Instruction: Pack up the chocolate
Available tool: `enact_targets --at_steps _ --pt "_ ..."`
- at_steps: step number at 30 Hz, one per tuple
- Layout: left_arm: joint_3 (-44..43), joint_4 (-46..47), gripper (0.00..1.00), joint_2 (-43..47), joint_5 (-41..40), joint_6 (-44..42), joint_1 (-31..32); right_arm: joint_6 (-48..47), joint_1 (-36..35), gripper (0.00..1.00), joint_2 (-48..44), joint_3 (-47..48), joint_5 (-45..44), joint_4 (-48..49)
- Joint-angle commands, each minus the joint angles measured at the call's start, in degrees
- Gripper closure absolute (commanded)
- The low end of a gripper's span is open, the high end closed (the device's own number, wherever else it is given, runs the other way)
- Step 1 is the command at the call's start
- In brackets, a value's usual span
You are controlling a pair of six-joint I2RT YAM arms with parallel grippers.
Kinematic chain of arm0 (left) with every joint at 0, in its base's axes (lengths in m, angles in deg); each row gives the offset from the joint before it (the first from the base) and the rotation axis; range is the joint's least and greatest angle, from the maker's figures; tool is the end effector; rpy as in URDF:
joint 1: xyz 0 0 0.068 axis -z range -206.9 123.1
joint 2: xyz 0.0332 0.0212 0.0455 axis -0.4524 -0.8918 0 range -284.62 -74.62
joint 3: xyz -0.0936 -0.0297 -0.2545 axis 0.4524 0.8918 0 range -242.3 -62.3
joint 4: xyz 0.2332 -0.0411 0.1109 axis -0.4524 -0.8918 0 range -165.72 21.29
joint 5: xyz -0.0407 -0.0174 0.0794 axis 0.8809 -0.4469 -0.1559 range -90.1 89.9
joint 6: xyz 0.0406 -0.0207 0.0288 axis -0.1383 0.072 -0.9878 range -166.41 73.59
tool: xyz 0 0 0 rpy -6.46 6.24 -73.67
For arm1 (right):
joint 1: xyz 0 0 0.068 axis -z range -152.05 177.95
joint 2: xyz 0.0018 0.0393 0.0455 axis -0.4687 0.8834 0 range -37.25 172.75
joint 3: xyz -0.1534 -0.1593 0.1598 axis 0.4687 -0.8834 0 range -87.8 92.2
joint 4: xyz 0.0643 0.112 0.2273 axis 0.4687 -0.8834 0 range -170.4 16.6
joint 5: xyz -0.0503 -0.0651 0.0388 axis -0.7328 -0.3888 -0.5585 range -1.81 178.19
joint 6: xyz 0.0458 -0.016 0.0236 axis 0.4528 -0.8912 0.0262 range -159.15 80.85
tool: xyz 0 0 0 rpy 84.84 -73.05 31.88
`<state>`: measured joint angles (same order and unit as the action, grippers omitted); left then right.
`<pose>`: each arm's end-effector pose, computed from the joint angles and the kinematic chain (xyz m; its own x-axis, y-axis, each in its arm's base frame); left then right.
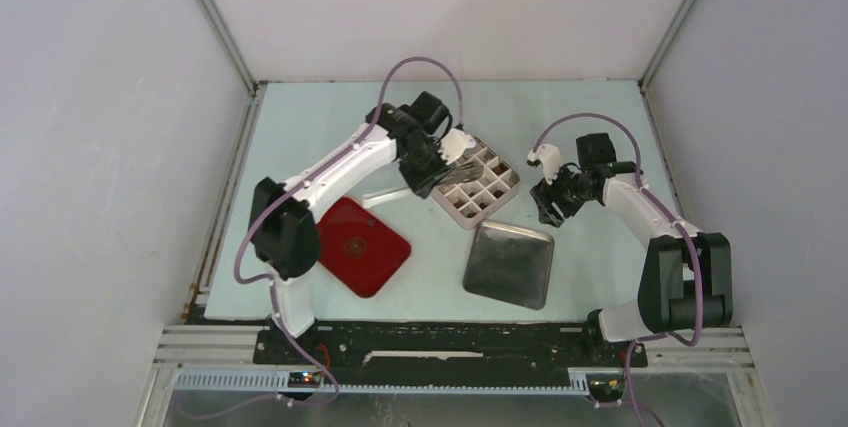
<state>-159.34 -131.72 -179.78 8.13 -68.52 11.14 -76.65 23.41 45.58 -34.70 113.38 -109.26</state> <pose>0.2925 -0.2353 0.2897 -0.4472 0.8228 -0.3506 0.8792 0.4763 -0.0036 0.2714 0.0367 0.2093 -0.5698 -0.5978 -0.5638 -0.7485 0.6608 0.0558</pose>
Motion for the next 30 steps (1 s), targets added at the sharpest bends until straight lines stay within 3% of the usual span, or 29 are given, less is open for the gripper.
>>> enact_targets --at_steps 1,12,15,23,30 --pt "-11.2 1.6 0.89 -5.4 3.2 1.9 1.8 0.5 0.6 0.34 -1.4 1.4 -0.1 1.1" --pt "-24.6 1.4 0.86 -17.2 3.1 3.8 4.8 1.1 2.1 0.34 -1.3 1.4 -1.3 1.8" --pt "-26.6 0.5 0.80 -19.8 2.5 4.0 5.3 1.1 2.1 0.34 -1.2 1.4 -1.2 1.8" --pt "-28.1 -0.1 0.64 -21.8 1.8 4.1 6.1 0.8 2.1 0.34 -1.0 1.4 -1.0 1.7" --pt "-28.0 -0.3 0.60 -20.8 1.7 4.0 6.4 0.7 2.1 0.34 -0.8 1.4 -0.7 1.5"
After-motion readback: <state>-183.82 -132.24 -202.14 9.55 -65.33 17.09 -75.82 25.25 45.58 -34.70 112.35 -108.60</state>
